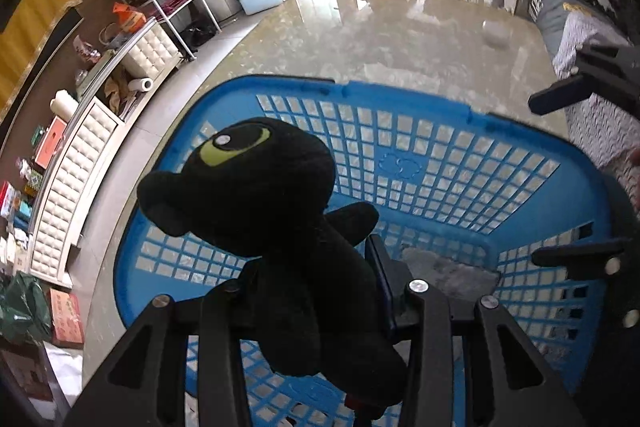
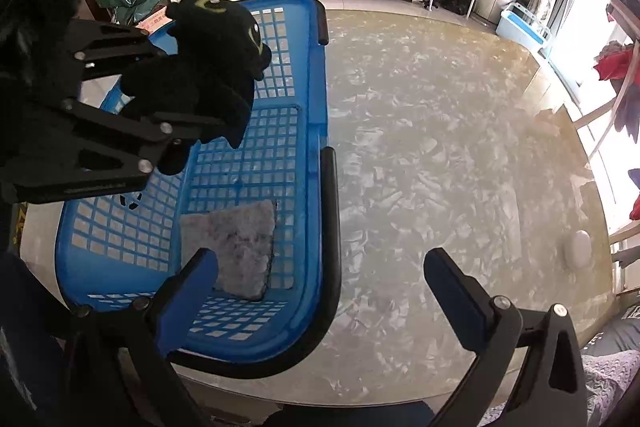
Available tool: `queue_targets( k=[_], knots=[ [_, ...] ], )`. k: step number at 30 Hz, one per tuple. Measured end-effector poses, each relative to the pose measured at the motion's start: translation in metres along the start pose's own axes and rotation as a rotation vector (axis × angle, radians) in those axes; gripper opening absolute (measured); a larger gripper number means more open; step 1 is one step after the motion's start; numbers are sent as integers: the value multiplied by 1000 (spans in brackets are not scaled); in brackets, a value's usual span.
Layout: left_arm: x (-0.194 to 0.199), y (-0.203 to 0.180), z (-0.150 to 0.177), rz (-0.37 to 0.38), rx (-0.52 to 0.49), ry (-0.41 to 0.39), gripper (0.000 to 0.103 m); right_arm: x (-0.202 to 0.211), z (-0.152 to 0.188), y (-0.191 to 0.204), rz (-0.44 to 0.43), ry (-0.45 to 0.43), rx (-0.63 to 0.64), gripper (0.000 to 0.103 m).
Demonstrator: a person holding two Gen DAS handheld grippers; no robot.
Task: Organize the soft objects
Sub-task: 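Carry the black plush over the basket with the left gripper and release it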
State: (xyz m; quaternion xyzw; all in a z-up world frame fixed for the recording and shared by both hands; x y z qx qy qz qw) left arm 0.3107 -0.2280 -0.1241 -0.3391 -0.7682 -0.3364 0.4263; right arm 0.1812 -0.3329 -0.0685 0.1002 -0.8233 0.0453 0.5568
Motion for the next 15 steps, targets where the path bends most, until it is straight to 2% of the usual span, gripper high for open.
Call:
queue_targets(
  k=[5,11,15],
  knots=[
    [-12,6,-3,-1,-27,27,39,-4,1,0,-25,11,-17,103],
    [-22,17,-4,27,-20,57,40,-10,0,0,-4,17,-23,103],
    [-19,16,-5,20,-50,40,43,-16,0,0,-7,30,-37,103]
  ],
)
Point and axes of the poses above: each gripper's, at about its wrist camera, not at the fingertips, and x roughly against the way its jaws point, y to its left, z to its underside, the point moved 7 cm from there along -x, roughly the way its jaws point, and after that the axes turned 2 degrees about -x, right-handed, at the moved point
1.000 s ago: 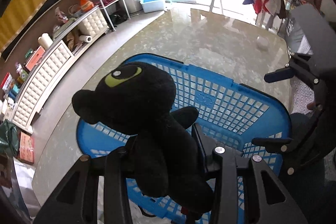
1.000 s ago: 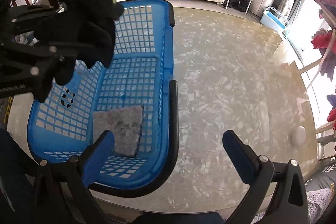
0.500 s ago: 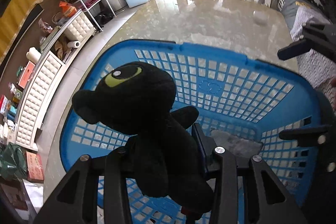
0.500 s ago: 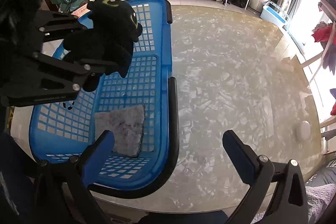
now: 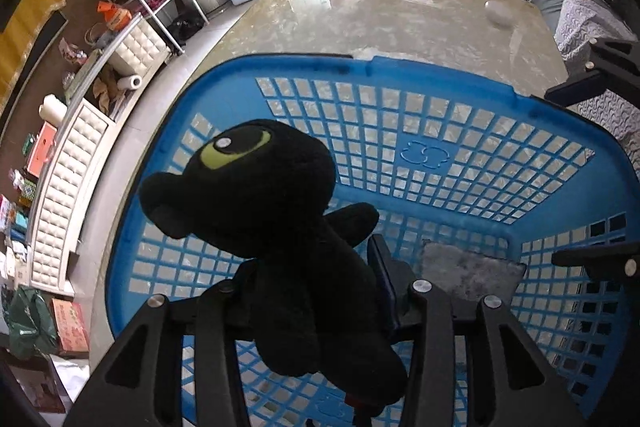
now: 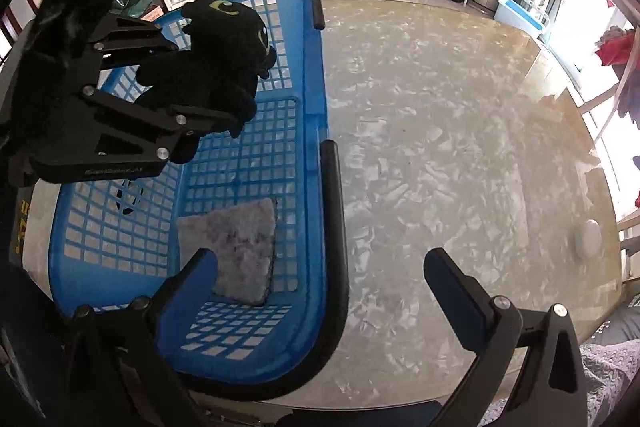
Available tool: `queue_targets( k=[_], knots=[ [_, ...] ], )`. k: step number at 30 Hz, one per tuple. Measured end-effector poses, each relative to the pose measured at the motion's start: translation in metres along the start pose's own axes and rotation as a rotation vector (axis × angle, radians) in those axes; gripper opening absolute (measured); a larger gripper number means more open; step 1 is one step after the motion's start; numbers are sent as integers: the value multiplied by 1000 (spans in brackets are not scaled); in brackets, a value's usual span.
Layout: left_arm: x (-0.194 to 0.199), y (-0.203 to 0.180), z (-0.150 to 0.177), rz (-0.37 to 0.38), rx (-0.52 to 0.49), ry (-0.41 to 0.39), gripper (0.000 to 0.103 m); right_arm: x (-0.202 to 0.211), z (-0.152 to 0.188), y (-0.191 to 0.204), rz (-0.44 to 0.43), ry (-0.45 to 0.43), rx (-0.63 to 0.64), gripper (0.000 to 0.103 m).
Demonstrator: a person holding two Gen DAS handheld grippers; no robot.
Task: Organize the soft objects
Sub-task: 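Carry the black plush over the basket with the left gripper and release it, then withdraw both grippers from the basket back toward the remaining items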
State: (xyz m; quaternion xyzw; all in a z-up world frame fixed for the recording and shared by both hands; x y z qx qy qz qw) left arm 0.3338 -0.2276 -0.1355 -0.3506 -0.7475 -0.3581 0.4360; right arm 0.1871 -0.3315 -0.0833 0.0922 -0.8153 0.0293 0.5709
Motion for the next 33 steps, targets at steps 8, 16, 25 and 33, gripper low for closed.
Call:
queue_targets(
  k=[8,16,25,33],
  knots=[
    [0,-1,1,-28,-31,1,46,-6,-2,-2,-1,13,-34,103],
    [7,6,-4,-17,-20,-31,83,-7,-1,-3,8,16,-44,103],
    [44,5,-4,-29,16,-70,85,1,3,3,23,2,-36,103],
    [101,7,18,-74,78,-125,88,31,-5,19,21,-63,-33,103]
  ],
)
Point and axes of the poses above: each gripper's, at about its wrist camera, not at the fingertips, and x roughly against the way its jaws point, y to its left, z to its underside, the point moved 7 cm from there along -x, roughly the way its jaws point, and after that the axes turned 2 degrees about -x, right-handed, at the moved point
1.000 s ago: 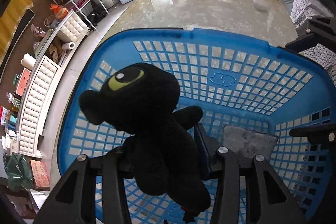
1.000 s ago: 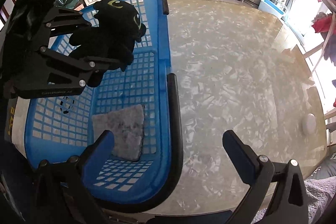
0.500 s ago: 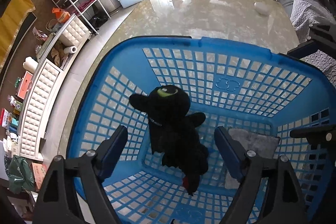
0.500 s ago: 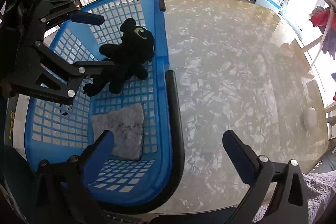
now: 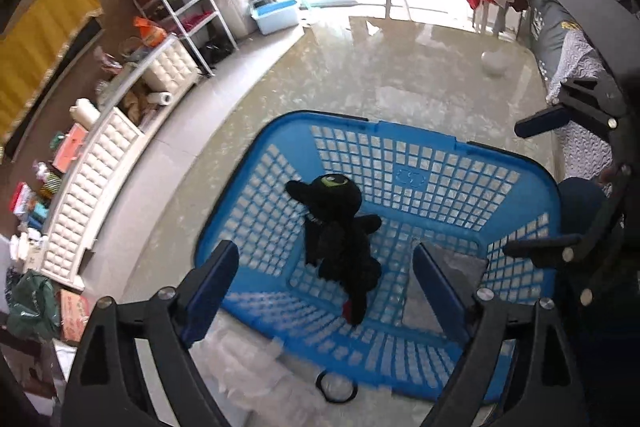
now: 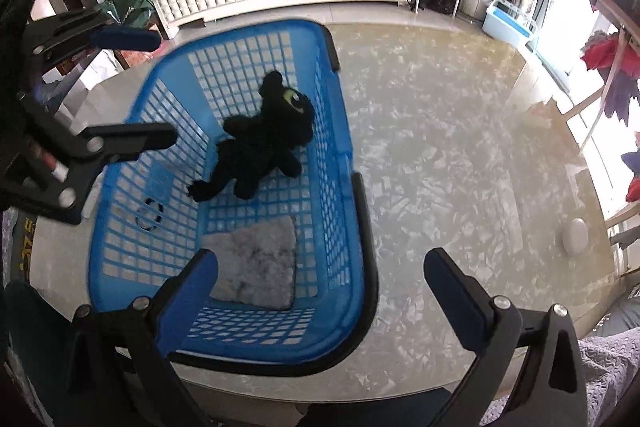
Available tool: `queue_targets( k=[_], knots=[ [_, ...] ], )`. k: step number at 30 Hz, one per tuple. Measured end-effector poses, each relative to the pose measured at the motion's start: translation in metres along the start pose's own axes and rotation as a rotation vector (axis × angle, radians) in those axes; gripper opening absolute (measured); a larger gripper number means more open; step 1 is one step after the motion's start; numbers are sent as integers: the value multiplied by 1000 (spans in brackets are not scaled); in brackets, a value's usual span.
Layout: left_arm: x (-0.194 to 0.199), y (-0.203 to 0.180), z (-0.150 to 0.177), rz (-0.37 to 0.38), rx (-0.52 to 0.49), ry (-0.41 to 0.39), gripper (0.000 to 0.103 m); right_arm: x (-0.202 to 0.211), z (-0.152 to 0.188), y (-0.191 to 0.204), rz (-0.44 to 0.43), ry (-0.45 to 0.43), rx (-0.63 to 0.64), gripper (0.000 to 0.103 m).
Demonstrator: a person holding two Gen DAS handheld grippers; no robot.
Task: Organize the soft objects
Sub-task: 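Withdraw both grippers from the basket back toward the remaining items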
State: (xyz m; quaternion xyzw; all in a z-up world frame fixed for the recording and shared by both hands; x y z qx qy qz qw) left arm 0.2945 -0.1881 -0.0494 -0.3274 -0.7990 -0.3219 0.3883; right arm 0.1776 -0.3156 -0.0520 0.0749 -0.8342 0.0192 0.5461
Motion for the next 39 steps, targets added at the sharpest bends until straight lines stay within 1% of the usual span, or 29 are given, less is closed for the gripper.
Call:
queue_targets(
  k=[3,5,13,16,19,24,27,29,33,35,37,39],
  knots=[
    [23,0,14,-21,-7,-1,92,11,-3,9,3,-24,20,103],
    [34,1,24,-32,-3,-3,103,17,-5,15,1,-36,34,103],
    [73,21,67,-40,98,-16,103,32,-15,49,-8,-71,82,103],
    [88,34,90,-66,150,-16,103,37,-18,68,-17,-85,121,103],
    [100,42,115,-72,211,-18,103,37,-21,85,-23,-87,154,103],
    [105,50,149,-73,276,6,103,32,-29,115,-49,-95,190,103],
    [102,55,171,-103,308,52,103,28,-32,139,-80,-90,225,103],
    [103,59,185,-112,328,61,103,21,-32,154,-102,-79,257,103],
    [106,64,210,-99,389,76,103,5,-32,181,-117,-50,308,103],
    [107,68,221,-118,388,84,103,-3,-32,195,-121,-39,333,103],
    [107,72,231,-160,369,97,103,-9,-32,205,-125,-27,349,103],
    [106,75,237,-177,359,103,103,-12,-32,212,-132,-21,357,103]
  ],
)
Point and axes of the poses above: each gripper's, at about its wrist camera, not at the fingertips, and x roughly against the way its jaws point, y to its left, z to its underside, the point moved 7 cm from there along -x, roughly the way its jaws point, and after that the axes turned 2 degrees about -x, right-handed, at the moved point
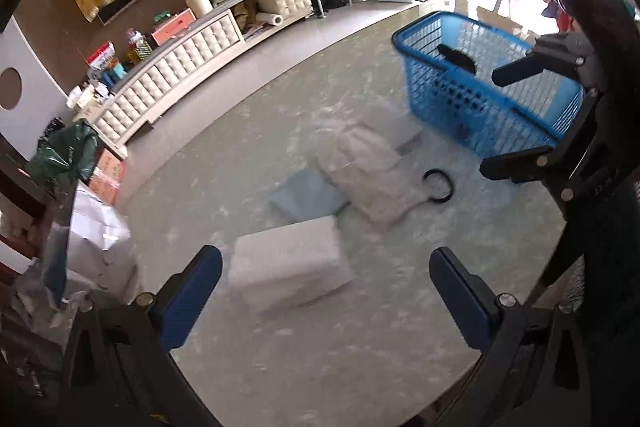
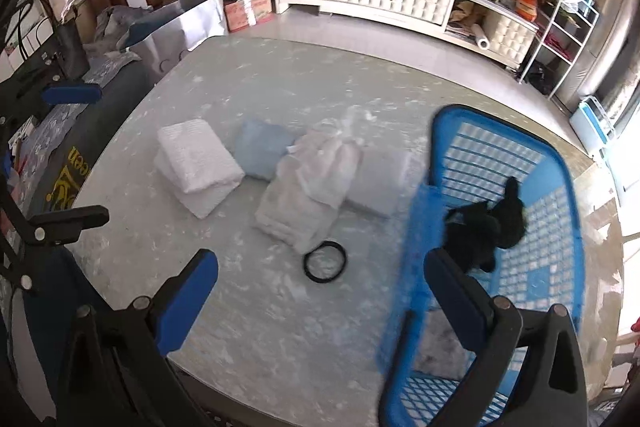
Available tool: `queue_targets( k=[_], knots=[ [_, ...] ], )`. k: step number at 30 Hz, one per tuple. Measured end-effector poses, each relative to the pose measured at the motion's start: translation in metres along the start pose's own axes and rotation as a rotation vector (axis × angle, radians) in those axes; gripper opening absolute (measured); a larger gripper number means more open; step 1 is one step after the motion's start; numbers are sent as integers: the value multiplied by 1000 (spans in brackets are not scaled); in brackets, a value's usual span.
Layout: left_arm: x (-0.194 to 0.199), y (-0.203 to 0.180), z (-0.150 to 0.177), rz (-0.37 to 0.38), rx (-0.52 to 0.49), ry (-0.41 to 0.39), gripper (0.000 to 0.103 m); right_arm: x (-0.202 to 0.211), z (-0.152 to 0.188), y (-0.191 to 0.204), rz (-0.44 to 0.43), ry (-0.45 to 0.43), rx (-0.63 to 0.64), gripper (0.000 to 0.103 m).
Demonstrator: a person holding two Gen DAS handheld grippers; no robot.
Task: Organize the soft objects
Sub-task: 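Withdraw both grippers from the basket back toward the remaining items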
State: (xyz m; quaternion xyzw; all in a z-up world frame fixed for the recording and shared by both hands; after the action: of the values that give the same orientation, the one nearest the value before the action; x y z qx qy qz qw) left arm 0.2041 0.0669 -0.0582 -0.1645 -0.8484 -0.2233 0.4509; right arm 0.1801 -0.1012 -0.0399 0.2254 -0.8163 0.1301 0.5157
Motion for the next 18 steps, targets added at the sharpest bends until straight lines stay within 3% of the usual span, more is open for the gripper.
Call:
queue_targets(
  k=[8,18],
  knots=[
    [-24,21,17,30,60,27,103,-27,-17,29,-15,44,33,103],
    [-68,47,27,96,145,61,103,-75,-27,36,14,137,14,103]
  ],
)
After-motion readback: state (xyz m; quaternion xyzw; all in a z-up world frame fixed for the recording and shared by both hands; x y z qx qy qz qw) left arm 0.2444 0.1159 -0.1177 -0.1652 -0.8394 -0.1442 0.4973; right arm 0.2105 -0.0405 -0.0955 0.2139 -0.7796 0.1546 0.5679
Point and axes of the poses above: each gripper's, at about its wrist camera, not at the fingertips, and x roughly against the way its jaws point, y to its left, z to its underside, the point moved 7 cm from there along -x, roughly the way its jaws point, and after that the axes turned 2 degrees about -x, right-handed, at the moved point
